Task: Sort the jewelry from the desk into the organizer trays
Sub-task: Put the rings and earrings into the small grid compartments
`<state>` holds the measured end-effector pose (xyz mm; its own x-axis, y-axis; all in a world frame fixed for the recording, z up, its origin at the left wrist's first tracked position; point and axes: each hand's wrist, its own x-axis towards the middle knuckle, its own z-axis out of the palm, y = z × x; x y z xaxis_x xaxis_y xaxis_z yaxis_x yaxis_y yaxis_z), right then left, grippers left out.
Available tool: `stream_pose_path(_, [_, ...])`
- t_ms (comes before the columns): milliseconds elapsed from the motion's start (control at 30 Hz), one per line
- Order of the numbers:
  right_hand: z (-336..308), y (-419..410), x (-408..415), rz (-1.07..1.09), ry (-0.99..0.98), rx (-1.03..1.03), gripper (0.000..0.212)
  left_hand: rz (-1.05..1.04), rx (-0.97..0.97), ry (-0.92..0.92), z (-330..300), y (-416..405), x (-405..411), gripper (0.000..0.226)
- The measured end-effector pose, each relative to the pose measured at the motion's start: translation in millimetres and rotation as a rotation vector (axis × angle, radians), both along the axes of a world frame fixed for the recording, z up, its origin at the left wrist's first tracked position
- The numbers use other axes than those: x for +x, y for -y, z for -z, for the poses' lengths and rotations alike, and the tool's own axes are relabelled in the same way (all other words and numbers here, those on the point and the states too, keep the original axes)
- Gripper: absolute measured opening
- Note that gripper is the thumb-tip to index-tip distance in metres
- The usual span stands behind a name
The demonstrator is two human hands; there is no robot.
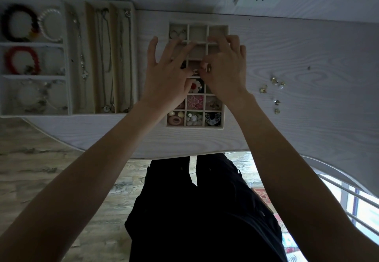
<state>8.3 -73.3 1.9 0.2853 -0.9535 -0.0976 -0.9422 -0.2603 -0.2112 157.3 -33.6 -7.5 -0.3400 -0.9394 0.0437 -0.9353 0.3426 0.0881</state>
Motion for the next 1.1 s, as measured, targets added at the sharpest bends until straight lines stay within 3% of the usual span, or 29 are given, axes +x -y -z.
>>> stream_pose_path(233, [0.6,-5.8,-11.5,0.061,0.21,-0.086,0.016,-0.031,-0.058,-0.045,-1.2,-4.0,-1.4,0.034])
stream_pose_path(367, [-8.1,-26.4,-44.4,0.221,0.399,-0.211,0.015,-0.144,-0.071,-0.314,-9.8,-8.4,1.3,0.02])
stream_pose_path(500, [-14.6,-56.8,-89.1,0.325,0.368,-0.208,0.017,-0.255,0.141,-0.626,-28.0,-23.4,-16.9,0.017])
stream_pose_path(633, [-3.8,-84.3,-137.5,0.431,0.287,-0.136,0.018,-0.116,0.243,-0.764,-32.9,-31.4,-67.3,0.02])
stream_pose_path(800, [11.5,-102.0,-176.3,0.467,0.246,-0.021,0.022,0.042,0.33,-0.547,-19.7,-25.3,-127.1,0.031])
stream_pose_path(1100, [24.6,-114.1,-200.6,0.364,0.253,0.045,0.028,0.01,0.35,-0.205,6.6,-28.6,-171.5,0.049])
